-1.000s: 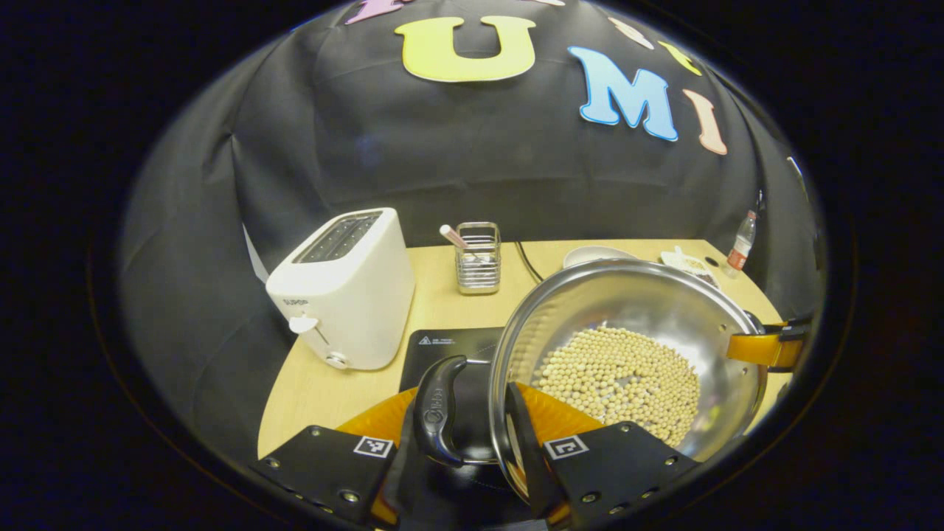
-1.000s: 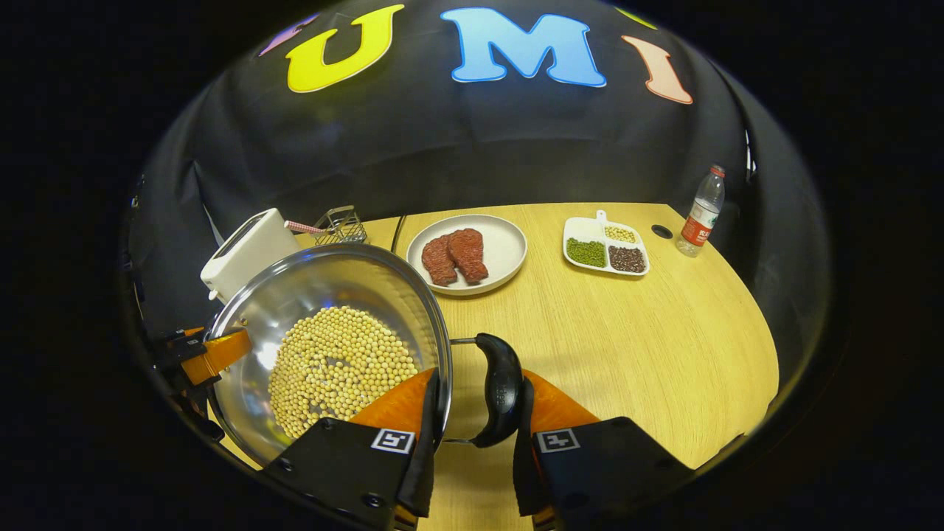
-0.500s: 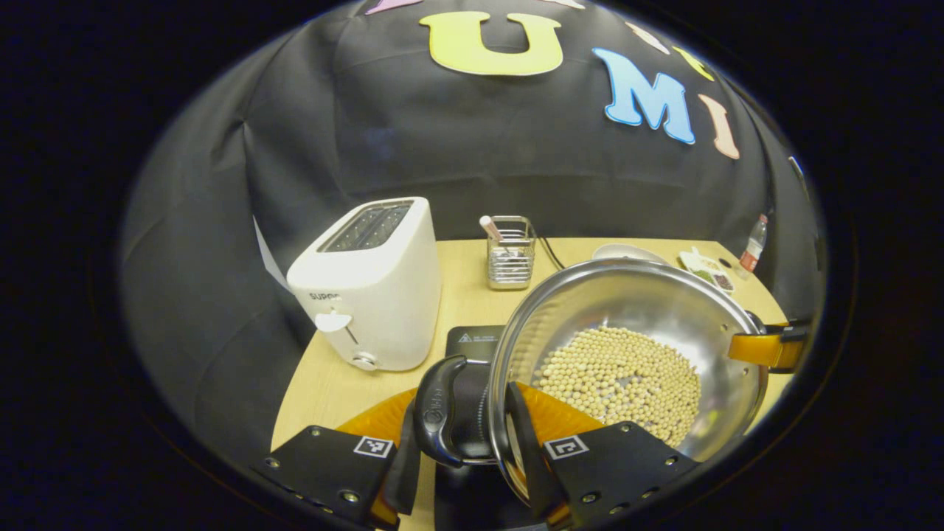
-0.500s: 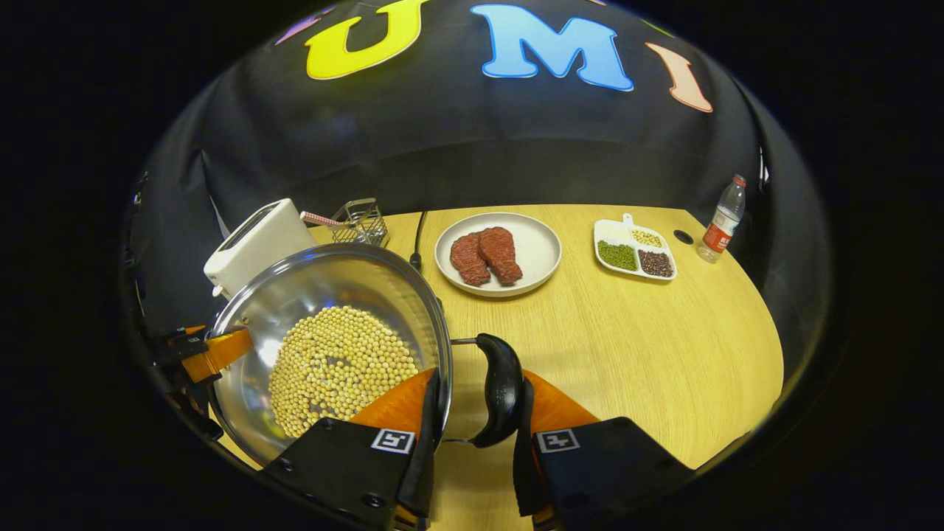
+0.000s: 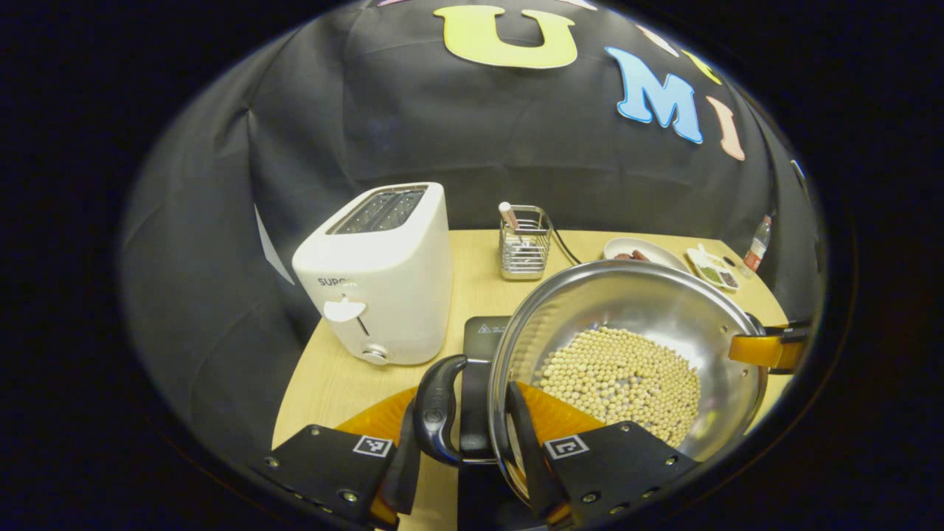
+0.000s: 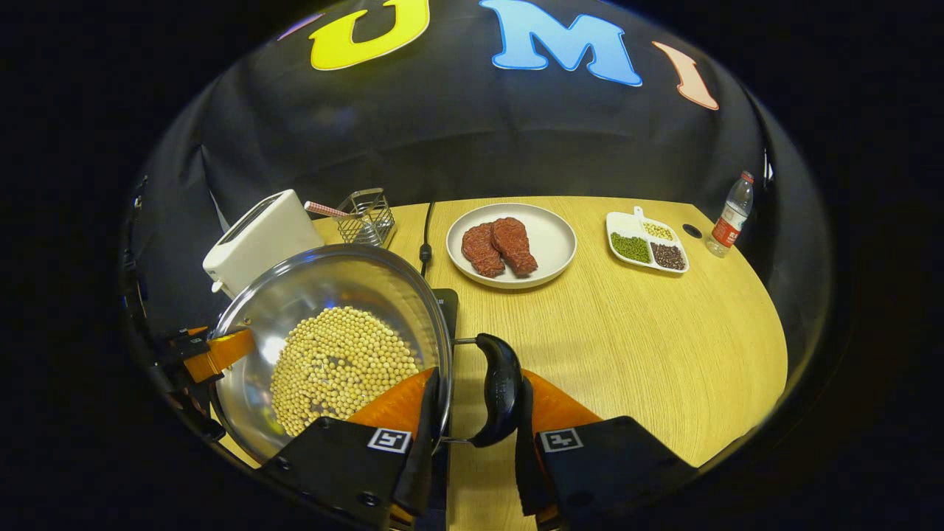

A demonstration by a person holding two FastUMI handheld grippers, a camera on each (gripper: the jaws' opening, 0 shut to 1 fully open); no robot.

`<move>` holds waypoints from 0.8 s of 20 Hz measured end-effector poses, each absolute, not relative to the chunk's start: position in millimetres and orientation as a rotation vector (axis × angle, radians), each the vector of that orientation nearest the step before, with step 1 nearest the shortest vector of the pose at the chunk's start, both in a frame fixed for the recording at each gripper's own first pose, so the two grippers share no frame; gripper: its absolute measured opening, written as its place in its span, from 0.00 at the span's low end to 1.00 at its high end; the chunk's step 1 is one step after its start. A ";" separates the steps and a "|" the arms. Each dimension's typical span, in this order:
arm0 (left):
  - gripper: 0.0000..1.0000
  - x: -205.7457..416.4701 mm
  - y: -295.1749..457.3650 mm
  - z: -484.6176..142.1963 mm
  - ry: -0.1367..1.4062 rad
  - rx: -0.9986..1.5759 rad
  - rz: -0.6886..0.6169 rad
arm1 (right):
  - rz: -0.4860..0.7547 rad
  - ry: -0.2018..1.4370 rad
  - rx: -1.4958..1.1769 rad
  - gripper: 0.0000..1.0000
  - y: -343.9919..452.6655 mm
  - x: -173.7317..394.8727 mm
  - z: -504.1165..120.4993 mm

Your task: First push the handle of the pot to place it horizontally, then grasp the pot with both hands and set it on the induction cooktop.

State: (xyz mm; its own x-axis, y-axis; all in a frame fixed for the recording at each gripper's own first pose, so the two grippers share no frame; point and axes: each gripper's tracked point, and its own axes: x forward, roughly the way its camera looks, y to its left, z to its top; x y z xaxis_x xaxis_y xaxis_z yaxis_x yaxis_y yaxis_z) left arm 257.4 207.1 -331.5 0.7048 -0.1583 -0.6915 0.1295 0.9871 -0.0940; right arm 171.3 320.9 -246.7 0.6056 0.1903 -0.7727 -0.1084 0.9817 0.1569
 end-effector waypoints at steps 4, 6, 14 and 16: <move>0.65 261.2 209.1 -321.1 0.696 0.059 -0.123 | 0.234 0.878 0.096 0.60 329.2 166.6 -244.4; 0.83 260.7 204.4 -308.4 0.645 0.072 -0.115 | 0.228 0.852 0.080 0.98 318.2 162.7 -240.2; 0.86 238.5 181.6 -220.3 0.439 0.022 -0.018 | 0.226 0.626 0.116 1.00 246.4 158.5 -181.6; 0.86 226.4 159.8 -188.4 0.383 0.039 -0.011 | 0.227 0.577 0.125 0.98 220.2 154.2 -163.0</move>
State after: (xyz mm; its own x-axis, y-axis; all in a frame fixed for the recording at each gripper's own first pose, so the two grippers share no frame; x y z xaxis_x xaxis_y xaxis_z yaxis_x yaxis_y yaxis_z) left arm 226.4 159.8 -188.4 0.9276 -0.0032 -0.3736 0.0178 0.9992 0.0357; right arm 154.2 220.2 -163.0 0.8141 0.2474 -0.5255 -0.1775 0.9674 0.1804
